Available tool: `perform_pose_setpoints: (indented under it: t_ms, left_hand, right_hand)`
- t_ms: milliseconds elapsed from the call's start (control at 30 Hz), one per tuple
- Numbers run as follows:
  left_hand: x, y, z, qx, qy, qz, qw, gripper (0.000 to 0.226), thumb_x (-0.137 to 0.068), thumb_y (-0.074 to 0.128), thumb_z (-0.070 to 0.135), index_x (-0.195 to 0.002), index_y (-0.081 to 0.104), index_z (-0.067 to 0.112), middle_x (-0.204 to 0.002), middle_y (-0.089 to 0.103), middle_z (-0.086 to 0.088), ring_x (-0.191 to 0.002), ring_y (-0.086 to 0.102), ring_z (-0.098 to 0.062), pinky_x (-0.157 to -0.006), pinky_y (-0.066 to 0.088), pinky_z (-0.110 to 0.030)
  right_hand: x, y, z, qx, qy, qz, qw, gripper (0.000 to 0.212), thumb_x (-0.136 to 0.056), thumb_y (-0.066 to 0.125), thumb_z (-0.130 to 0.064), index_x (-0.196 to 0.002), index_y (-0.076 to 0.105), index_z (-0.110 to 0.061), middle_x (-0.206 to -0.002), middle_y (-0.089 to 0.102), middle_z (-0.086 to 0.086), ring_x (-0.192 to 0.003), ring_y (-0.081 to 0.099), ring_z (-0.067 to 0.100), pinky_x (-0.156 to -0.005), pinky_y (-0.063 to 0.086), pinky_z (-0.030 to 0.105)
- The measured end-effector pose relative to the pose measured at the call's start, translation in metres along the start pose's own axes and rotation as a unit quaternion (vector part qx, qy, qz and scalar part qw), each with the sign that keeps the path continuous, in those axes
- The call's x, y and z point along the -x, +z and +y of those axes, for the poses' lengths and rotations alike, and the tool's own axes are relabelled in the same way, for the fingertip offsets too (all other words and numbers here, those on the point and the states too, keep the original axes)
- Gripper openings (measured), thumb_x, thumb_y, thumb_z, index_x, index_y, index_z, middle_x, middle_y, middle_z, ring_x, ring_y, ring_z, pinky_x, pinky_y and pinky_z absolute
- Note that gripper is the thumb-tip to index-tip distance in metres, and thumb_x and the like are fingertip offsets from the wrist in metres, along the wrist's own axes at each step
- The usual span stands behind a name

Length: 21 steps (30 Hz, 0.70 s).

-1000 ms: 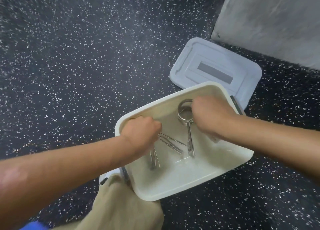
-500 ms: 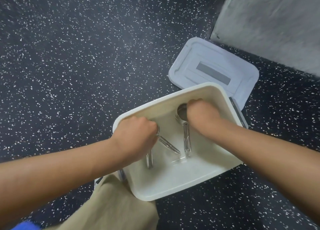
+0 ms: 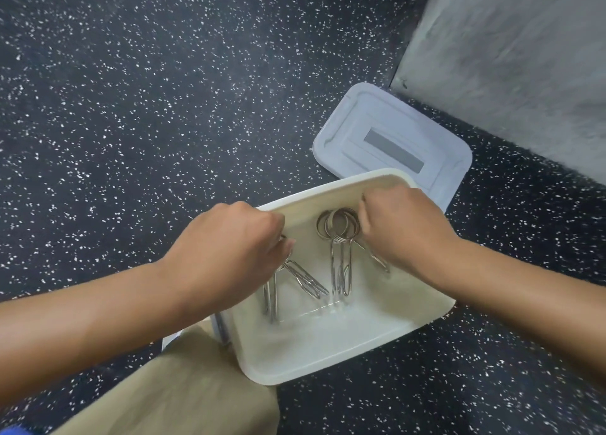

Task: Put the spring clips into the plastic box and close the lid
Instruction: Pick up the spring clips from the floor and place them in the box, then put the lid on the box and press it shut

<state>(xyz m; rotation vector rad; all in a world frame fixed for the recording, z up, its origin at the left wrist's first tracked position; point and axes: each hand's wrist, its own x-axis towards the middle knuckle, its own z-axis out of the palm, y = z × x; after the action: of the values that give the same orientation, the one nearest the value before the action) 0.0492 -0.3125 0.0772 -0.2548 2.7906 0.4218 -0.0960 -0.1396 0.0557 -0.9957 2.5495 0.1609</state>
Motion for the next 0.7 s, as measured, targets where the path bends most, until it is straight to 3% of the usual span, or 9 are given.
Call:
perform_pose_setpoints:
  t_ms: [133,267,400,533,600,700]
  left_hand:
    - [-0.004,-0.005,-0.006,0.016,0.008,0.026,0.999,0.043,-0.094,0.038,0.054,-0.079,0.055,0.016,-0.069,0.065,-0.004,-0.071,0.063,-0.038,-0.062,0.055,-0.039]
    - [-0.007,-0.009,-0.013,0.011,0.012,0.040,0.999,0.045,-0.090,0.031,0.056,-0.080,0.056,0.020,-0.070,0.068,0.000,-0.070,0.065,-0.034,-0.062,0.056,-0.040]
    - [-0.009,-0.010,-0.013,0.010,0.005,0.045,0.999,0.042,-0.094,0.039,0.055,-0.080,0.057,0.020,-0.069,0.067,0.002,-0.068,0.065,-0.031,-0.062,0.056,-0.040]
    - [-0.011,-0.014,-0.011,0.015,-0.003,0.043,0.999,0.041,-0.096,0.041,0.055,-0.082,0.057,0.021,-0.071,0.067,0.002,-0.071,0.065,-0.030,-0.063,0.056,-0.039]
    - [-0.012,-0.016,-0.013,0.013,-0.008,0.040,0.999,0.040,-0.096,0.041,0.054,-0.082,0.057,0.020,-0.072,0.068,0.002,-0.071,0.065,-0.031,-0.064,0.056,-0.039]
    - [-0.011,-0.018,-0.014,0.006,-0.010,0.037,0.999,0.040,-0.096,0.041,0.054,-0.082,0.056,0.020,-0.070,0.066,0.002,-0.070,0.065,-0.031,-0.063,0.056,-0.040]
  right_hand:
    - [-0.003,-0.025,0.003,-0.024,-0.024,0.103,0.994,0.026,-0.093,0.042,-0.029,-0.078,0.053,-0.011,-0.064,0.051,0.006,-0.062,0.048,0.035,-0.054,0.035,0.037]
    - [-0.034,-0.035,0.017,-0.083,0.020,0.141,0.986,0.027,-0.092,0.042,-0.030,-0.084,0.061,-0.013,-0.071,0.064,0.008,-0.069,0.056,0.037,-0.057,0.044,0.036]
    - [-0.086,-0.021,0.049,-0.109,0.059,0.083,0.989,0.022,-0.091,0.044,-0.028,-0.085,0.062,-0.018,-0.085,0.067,0.005,-0.078,0.057,0.030,-0.063,0.047,0.036]
    - [-0.131,0.006,0.083,-0.053,0.102,-0.004,0.993,0.024,-0.091,0.051,-0.026,-0.102,0.067,-0.011,-0.111,0.065,0.013,-0.096,0.061,0.034,-0.081,0.052,0.040]
    - [-0.144,0.018,0.092,-0.015,0.115,-0.025,0.993,0.035,-0.092,0.052,-0.029,-0.117,0.062,-0.007,-0.126,0.055,0.018,-0.109,0.057,0.038,-0.091,0.050,0.044]
    - [-0.152,0.032,0.099,0.022,0.121,-0.023,0.992,0.044,-0.093,0.051,-0.029,-0.125,0.050,0.000,-0.131,0.048,0.021,-0.118,0.051,0.040,-0.095,0.047,0.045]
